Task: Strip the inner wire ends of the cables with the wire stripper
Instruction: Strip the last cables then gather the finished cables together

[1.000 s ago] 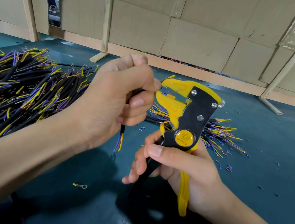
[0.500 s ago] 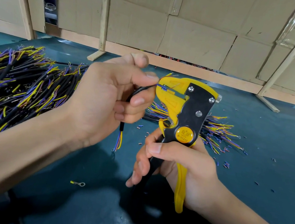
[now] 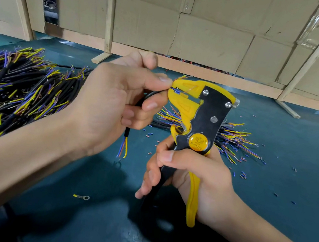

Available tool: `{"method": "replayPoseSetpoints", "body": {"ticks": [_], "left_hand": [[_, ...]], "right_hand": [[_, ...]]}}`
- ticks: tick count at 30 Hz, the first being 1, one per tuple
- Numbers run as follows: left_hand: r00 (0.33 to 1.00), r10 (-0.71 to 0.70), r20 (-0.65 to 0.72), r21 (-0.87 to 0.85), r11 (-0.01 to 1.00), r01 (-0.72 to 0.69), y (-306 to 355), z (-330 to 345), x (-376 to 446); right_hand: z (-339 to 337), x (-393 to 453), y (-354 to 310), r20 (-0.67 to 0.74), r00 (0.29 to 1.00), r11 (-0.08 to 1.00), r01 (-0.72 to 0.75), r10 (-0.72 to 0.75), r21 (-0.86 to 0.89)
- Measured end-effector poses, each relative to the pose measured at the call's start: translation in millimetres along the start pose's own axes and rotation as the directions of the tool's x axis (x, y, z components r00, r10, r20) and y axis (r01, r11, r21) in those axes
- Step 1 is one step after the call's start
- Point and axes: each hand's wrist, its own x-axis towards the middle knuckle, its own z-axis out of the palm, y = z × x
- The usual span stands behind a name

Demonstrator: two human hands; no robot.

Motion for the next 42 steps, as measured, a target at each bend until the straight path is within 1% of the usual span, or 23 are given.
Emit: {"method": "replayPoseSetpoints", "body": {"ticks": [3, 6, 8, 13, 16, 17, 24, 29, 33, 38, 40, 42], "left_hand": [[1.0, -0.017, -0.009, -0.013, 1.0, 0.017, 4.9, 2.2, -2.7], [0.997, -0.068, 0.02, -0.128, 0.989, 0.07, 9.9, 4.7, -3.5], [0.997, -0.08, 0.019, -0.136, 0.987, 0.081, 13.2, 6.9, -3.4], [0.995, -0.102, -0.017, -0.096, 0.99, 0.099, 15.0, 4.7, -3.7], [0.99, -0.139, -0.028, -0.046, 0.989, 0.137, 12.6, 3.2, -3.6], [0.988, -0.152, -0.035, -0.02, 0.988, 0.152, 12.0, 3.1, -3.4], [0.984, -0.175, -0.04, 0.055, 0.983, 0.177, 16.8, -2.7, -0.8], [0.984, -0.177, -0.018, 0.148, 0.973, 0.177, 19.5, -8.5, -0.3], [0.982, -0.172, -0.084, 0.19, 0.964, 0.185, 19.4, -8.3, 0.2], [0.969, -0.181, -0.17, 0.241, 0.945, 0.219, 22.8, -9.2, 1.6], [0.968, -0.141, -0.209, 0.315, 0.927, 0.204, 23.0, -8.7, 2.4], [0.965, -0.073, -0.252, 0.426, 0.887, 0.178, 20.2, -6.8, 2.8]], "right_hand": [[1.3, 0.1, 0.1, -0.004, 1.0, 1.0, 0.002, -0.002, 0.001], [2.8, 0.4, 0.5, -0.004, 1.0, 1.0, 0.008, -0.008, -0.003], [3.2, 1.0, 0.6, -0.008, 1.0, 1.0, 0.011, -0.011, -0.006], [5.3, 0.5, -3.7, -0.041, 0.999, 1.0, -0.022, 0.022, 0.003], [4.6, -0.2, -6.6, -0.162, 0.985, 0.998, -0.061, 0.058, -0.013], [4.7, -0.1, -7.4, -0.183, 0.981, 0.997, -0.07, 0.065, -0.021], [3.3, 0.7, -13.5, -0.152, 0.985, 0.997, -0.078, 0.075, -0.015], [1.5, 4.0, -14.3, -0.156, 0.986, 0.993, -0.071, 0.055, -0.096], [0.3, 4.8, -14.9, -0.202, 0.978, 0.98, -0.081, 0.044, -0.18], [2.4, 5.5, -17.8, -0.318, 0.948, 0.934, -0.112, -0.001, -0.338], [2.5, 4.9, -18.7, -0.358, 0.933, 0.895, -0.122, -0.044, -0.43], [3.2, 4.2, -18.6, -0.41, 0.909, 0.855, -0.158, -0.069, -0.494]]}}
